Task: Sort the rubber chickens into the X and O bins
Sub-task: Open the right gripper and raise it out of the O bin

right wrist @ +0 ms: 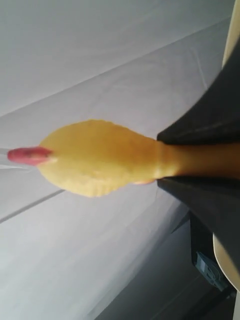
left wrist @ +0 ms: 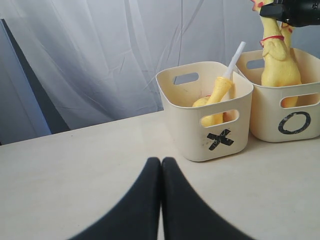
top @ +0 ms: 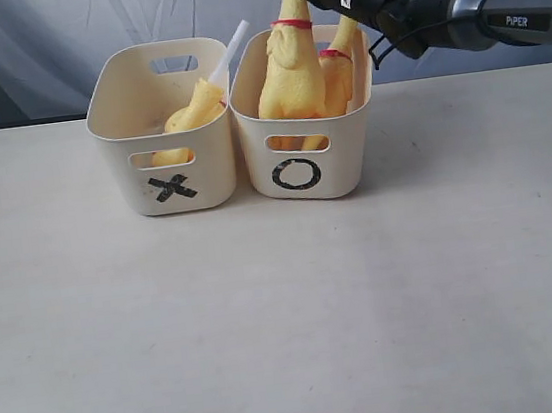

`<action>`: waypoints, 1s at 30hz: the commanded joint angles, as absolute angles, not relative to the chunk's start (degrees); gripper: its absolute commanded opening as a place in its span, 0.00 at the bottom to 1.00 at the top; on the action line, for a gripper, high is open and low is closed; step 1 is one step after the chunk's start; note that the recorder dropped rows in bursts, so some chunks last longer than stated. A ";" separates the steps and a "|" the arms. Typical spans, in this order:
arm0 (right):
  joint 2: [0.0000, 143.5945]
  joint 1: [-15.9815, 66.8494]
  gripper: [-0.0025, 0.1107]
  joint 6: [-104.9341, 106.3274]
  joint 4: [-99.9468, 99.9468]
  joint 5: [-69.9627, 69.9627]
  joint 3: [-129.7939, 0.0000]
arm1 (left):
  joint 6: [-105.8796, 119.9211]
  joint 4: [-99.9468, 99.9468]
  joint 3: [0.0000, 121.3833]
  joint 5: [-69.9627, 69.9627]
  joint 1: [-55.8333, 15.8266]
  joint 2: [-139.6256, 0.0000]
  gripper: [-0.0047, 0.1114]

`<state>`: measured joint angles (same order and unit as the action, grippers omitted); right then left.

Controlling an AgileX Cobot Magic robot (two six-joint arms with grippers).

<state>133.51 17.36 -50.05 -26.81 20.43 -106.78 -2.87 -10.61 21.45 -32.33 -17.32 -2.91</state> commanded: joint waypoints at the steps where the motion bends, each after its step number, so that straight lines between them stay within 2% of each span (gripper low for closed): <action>1: 134.14 17.49 0.17 -49.85 -27.41 18.91 -106.66 | -2.84 -10.28 21.11 -31.51 -17.26 -2.61 0.04; 4: 134.14 17.49 0.36 -49.85 -27.41 18.91 -106.66 | -2.84 -10.28 21.11 -31.51 -17.26 -2.61 0.04; 6: 134.14 17.49 0.40 -49.85 -27.41 18.91 -106.66 | -2.84 -10.28 21.11 -31.51 -17.26 -2.61 0.04; 19: 133.44 17.49 0.41 -49.74 -26.52 18.58 -106.66 | -2.84 -10.28 21.11 -31.51 -17.26 -2.61 0.04; 27: 131.28 17.49 0.58 -49.74 -26.52 15.05 -106.66 | -2.84 -10.28 21.11 -31.51 -17.26 -2.61 0.04; 30: 130.64 17.49 0.60 -49.74 -26.52 12.69 -106.66 | -2.84 -10.28 21.11 -31.51 -17.26 -2.61 0.04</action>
